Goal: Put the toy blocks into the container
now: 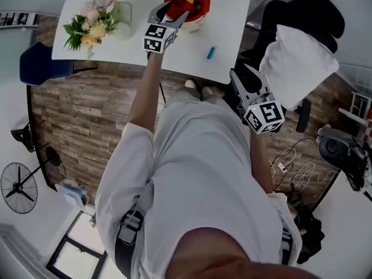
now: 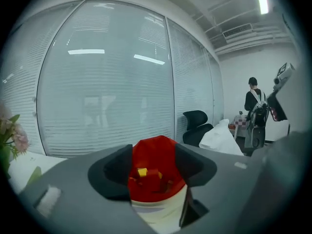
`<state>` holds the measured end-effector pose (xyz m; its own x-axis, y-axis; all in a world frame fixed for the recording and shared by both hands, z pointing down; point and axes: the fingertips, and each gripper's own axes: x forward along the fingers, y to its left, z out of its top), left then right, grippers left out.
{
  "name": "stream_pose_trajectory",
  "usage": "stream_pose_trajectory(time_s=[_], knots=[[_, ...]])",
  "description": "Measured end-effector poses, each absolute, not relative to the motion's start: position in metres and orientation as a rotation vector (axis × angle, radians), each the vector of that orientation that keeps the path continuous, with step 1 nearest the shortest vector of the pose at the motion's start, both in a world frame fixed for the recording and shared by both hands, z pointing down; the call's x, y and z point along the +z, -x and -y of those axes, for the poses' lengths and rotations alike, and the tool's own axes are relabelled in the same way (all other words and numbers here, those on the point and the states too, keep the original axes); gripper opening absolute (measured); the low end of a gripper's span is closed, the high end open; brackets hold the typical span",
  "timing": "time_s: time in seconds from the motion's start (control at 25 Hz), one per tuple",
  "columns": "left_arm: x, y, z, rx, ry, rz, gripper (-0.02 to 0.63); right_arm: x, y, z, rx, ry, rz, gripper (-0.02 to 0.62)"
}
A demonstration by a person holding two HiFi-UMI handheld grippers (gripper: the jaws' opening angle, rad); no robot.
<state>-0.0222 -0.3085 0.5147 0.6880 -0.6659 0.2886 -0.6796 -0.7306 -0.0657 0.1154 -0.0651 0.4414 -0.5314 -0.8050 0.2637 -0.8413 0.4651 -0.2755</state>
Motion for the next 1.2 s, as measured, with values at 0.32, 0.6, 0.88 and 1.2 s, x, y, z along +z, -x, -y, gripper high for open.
stream_pose_trajectory(time_s=[0.32, 0.6, 0.88, 1.2], knots=[[0.499, 0.036, 0.264, 0.339, -2.871, 1.070, 0.293, 0.476, -0.118, 0.077, 0.614, -1.512, 2.476, 0.157], [0.433, 0.049, 0.189, 0.219, -3.044, 1.091, 0.259, 0.556, -0.105, 0.108, 0.618, -1.420, 2.297, 0.242], [0.377, 0.066, 0.142, 0.091, -3.040, 1.250, 0.012, 0.617, -0.090, 0.126, 0.667, -1.300, 2.205, 0.245], [0.365, 0.087, 0.109, 0.098, -2.991, 1.305, -0.005, 0.676, -0.083, 0.147, 0.804, -1.288, 2.074, 0.259]])
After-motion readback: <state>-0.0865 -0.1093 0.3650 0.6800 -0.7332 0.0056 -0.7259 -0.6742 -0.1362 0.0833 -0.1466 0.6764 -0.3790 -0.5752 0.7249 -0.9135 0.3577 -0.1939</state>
